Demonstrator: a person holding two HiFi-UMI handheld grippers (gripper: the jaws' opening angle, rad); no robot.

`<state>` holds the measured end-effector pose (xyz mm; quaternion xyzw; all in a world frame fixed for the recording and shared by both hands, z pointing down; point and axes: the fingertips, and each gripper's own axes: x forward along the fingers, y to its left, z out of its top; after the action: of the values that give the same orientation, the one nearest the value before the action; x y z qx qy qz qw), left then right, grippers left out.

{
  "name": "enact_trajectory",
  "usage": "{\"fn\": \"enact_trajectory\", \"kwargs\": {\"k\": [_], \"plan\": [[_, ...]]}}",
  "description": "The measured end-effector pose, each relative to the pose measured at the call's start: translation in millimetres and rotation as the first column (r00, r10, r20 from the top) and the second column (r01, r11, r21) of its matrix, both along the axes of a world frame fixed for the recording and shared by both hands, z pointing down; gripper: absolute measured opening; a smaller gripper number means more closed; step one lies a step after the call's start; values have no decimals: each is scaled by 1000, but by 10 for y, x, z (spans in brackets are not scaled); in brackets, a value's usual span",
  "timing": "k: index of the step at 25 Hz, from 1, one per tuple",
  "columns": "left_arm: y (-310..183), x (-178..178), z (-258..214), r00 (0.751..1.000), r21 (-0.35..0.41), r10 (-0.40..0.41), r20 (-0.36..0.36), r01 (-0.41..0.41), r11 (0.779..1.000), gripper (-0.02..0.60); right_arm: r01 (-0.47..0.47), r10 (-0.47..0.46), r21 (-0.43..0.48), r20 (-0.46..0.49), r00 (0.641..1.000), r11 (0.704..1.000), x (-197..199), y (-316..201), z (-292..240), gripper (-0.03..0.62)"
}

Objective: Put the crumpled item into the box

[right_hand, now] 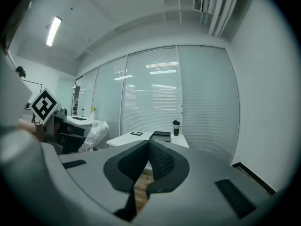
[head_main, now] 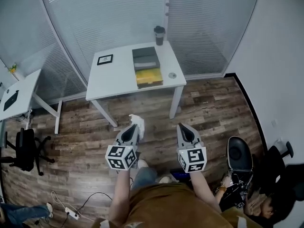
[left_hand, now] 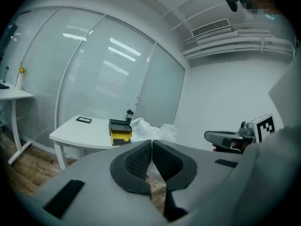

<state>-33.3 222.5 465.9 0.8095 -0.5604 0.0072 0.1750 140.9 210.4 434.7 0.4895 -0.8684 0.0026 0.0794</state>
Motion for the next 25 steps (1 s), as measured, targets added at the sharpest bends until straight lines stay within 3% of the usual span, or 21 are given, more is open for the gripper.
{"fn": "enact_trajectory", "kwargs": {"k": [7,13,20,25], "plan": [[-58,-7,-27,1000,4,-28,-1,28,1000,32,14,-14,-7,10,1000,1000,55,-92,15,12],[-453,-17,90,1000,-7,-25,9,25,1000,32,4,-4,-34,17,1000,999,59,-525,174,12],[-1460,-195,316,1000,-47,-18,-5,18,999,32,-19,19,-57,-11,1000,998,-75,-1525,360,12],[-2345,-453,352,1000,-71,-17,-25,15,997,32,-2,0,-57,-44,999,998,-421,-2442,298,12]]}}
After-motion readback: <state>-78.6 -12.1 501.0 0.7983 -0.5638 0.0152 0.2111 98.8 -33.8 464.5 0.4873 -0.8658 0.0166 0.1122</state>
